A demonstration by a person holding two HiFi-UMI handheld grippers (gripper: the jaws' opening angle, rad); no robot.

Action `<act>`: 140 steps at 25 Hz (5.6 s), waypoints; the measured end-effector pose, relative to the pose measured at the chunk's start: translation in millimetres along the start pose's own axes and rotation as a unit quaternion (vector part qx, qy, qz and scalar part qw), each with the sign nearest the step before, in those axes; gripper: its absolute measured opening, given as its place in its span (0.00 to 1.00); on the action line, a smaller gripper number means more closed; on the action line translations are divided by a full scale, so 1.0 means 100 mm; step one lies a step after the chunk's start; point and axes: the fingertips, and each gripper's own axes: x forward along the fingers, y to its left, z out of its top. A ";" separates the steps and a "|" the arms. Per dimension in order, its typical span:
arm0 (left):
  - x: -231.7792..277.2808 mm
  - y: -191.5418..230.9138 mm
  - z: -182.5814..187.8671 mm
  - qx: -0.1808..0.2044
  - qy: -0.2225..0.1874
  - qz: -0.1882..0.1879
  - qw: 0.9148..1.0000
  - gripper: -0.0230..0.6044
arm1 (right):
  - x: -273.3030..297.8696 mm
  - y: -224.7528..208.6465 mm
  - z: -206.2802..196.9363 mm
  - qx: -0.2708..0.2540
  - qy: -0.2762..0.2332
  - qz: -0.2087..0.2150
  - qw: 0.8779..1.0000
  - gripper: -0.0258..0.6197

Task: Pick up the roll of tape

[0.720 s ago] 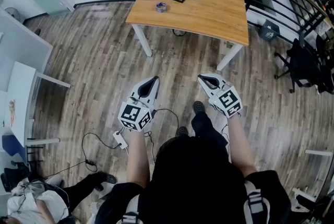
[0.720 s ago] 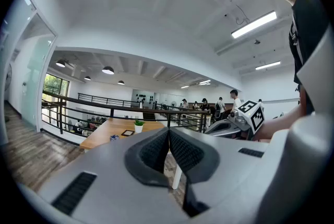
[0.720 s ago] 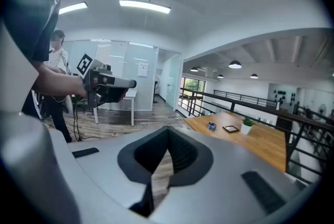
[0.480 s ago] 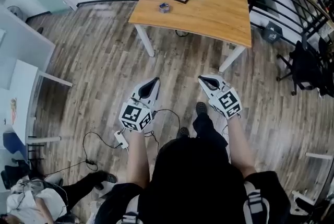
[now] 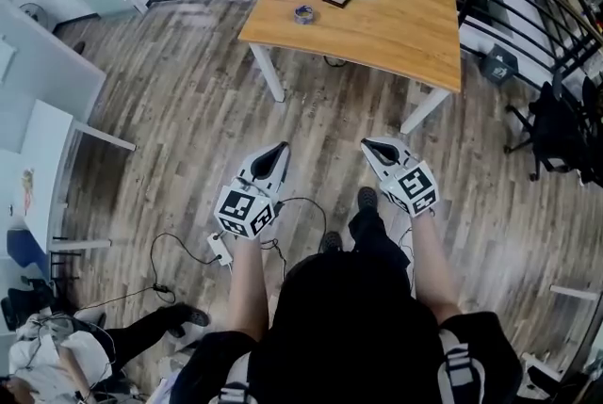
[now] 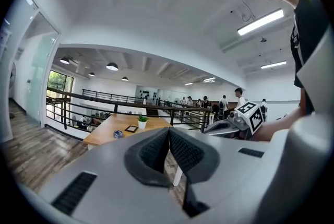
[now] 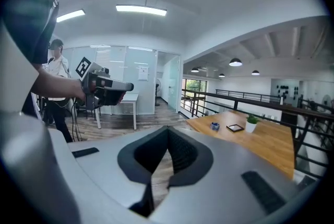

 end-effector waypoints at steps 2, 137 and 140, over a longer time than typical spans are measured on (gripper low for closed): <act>0.06 -0.02 -0.03 0.002 0.005 -0.001 1.000 0.07 | 0.01 -0.03 -0.03 0.002 0.001 0.002 1.000 0.05; 3.11 2.90 0.26 -0.008 0.026 0.059 0.998 0.45 | 3.10 -3.02 0.23 0.020 0.025 0.035 0.999 0.52; 3.14 3.01 0.32 -0.002 0.027 0.051 0.998 0.45 | 3.19 -3.02 0.24 0.024 0.026 0.031 0.999 0.52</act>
